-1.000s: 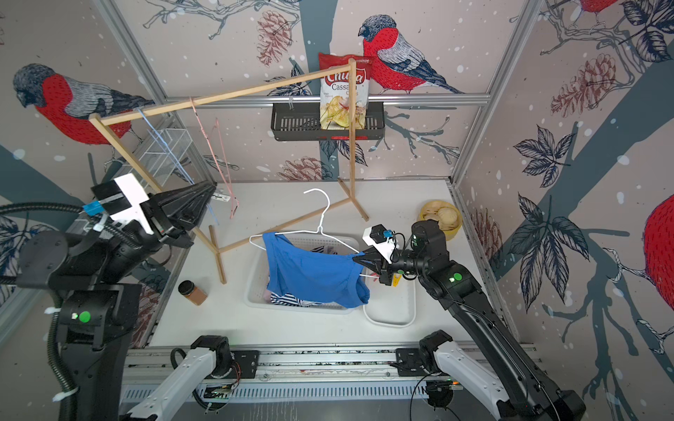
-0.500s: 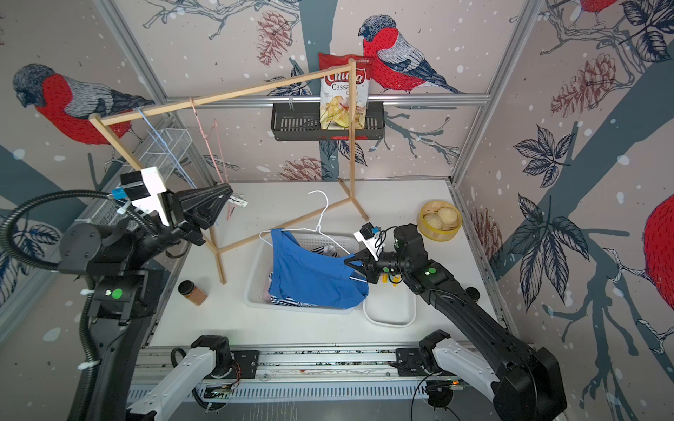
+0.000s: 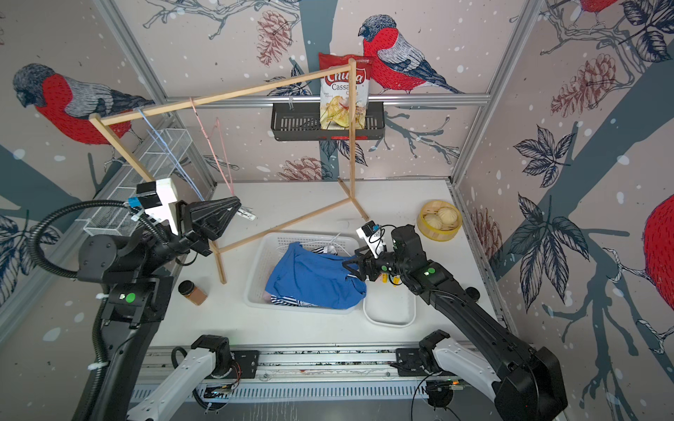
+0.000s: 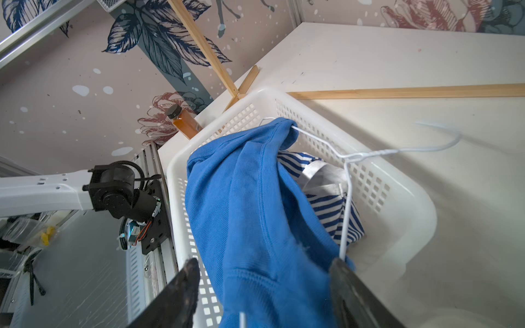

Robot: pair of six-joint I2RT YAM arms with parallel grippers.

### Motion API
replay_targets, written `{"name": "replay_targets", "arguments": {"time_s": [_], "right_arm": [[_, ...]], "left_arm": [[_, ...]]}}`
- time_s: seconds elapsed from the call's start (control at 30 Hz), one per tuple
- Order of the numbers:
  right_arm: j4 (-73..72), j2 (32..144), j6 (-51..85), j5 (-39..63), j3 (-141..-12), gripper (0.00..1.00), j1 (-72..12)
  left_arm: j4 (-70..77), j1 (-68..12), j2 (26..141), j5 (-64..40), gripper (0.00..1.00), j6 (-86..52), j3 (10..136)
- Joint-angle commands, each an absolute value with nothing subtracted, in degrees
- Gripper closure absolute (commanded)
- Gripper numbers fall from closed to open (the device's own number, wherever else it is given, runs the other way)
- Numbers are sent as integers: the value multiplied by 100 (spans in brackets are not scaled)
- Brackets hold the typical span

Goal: Remove the clothespins securing tank tops to the hanger
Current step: Place the hanger in the basket, then place the clothespin in the storage box.

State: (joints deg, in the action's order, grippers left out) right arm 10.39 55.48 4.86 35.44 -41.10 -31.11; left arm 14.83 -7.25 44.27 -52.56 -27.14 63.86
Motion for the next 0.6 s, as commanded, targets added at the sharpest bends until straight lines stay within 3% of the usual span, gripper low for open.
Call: {"name": "replay_targets", "arguments": {"time_s": [0.0,0.2,0.37,0.57], "right_arm": [[1277,5277,594,3026,-4316,12,-3116],[1094,4515,1010,2280,-4517,11,-3111],[-291,4158,1966,3075,-4544,10,-3121],[-2147,4380,3082,3675,-4457,10,-3398]], "left_arm": [[2013,-764,4452,-5401,100,-3041,6315],[2230,-1081,4576,-5450,100,-3076,6257],[2278,-1786,4814,-4855,100,-2923,6211],[4717,-2219,4957,-3936,100,-4525,5165]]}}
